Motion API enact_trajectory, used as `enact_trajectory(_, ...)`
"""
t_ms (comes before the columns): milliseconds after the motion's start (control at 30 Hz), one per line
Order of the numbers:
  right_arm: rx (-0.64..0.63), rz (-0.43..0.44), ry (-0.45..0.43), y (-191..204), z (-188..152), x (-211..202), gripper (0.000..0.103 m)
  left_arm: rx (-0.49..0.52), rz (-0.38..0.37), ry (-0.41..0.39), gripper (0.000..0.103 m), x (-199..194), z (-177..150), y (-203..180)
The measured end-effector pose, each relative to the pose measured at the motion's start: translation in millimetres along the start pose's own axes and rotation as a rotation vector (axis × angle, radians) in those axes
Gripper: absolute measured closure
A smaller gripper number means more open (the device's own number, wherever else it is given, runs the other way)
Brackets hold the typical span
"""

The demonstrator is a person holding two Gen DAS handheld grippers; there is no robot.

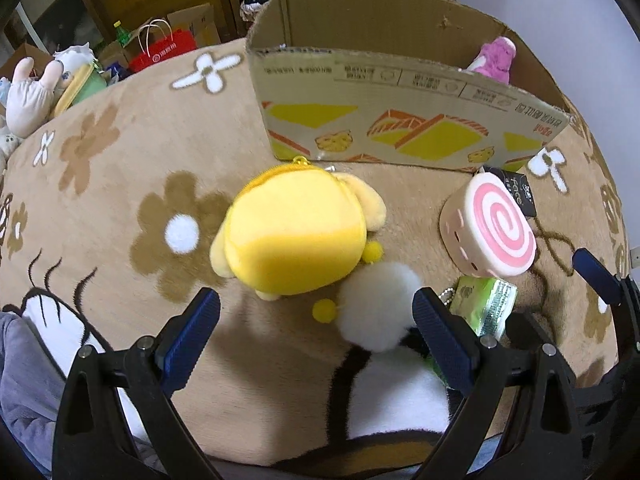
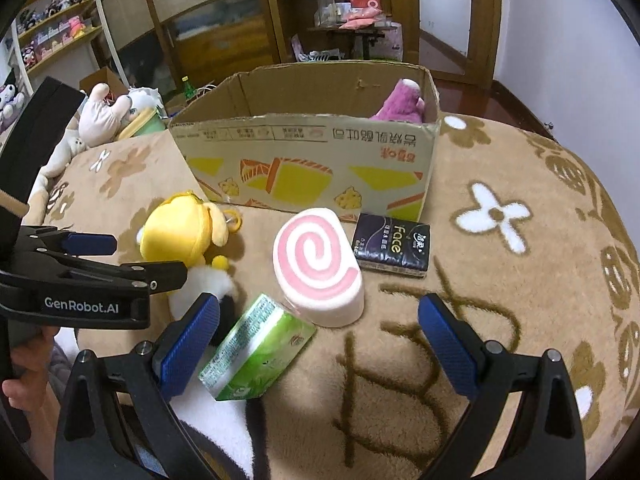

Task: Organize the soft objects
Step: 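Grasp the white pom-pom plush with the left tool while the right tool grasps the green tissue pack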

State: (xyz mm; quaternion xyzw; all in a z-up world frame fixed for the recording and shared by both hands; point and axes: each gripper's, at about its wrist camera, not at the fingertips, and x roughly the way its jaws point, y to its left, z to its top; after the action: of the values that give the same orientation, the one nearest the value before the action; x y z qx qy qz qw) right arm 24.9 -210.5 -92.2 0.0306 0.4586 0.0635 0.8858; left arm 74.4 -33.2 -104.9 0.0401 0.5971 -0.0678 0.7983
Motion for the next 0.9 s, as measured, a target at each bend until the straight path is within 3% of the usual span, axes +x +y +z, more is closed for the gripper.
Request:
enact_trajectory(567, -0.003, 0.076, 0.096, 9, -8, 20, 0.0, -0.007, -0.039, 0.067, 0.007, 20, -2, -5)
enact_trajectory(900, 0.002, 0.11, 0.161, 15, -14, 33, 0.022, -0.029, -0.064, 0.117, 0.007, 37, -3, -8)
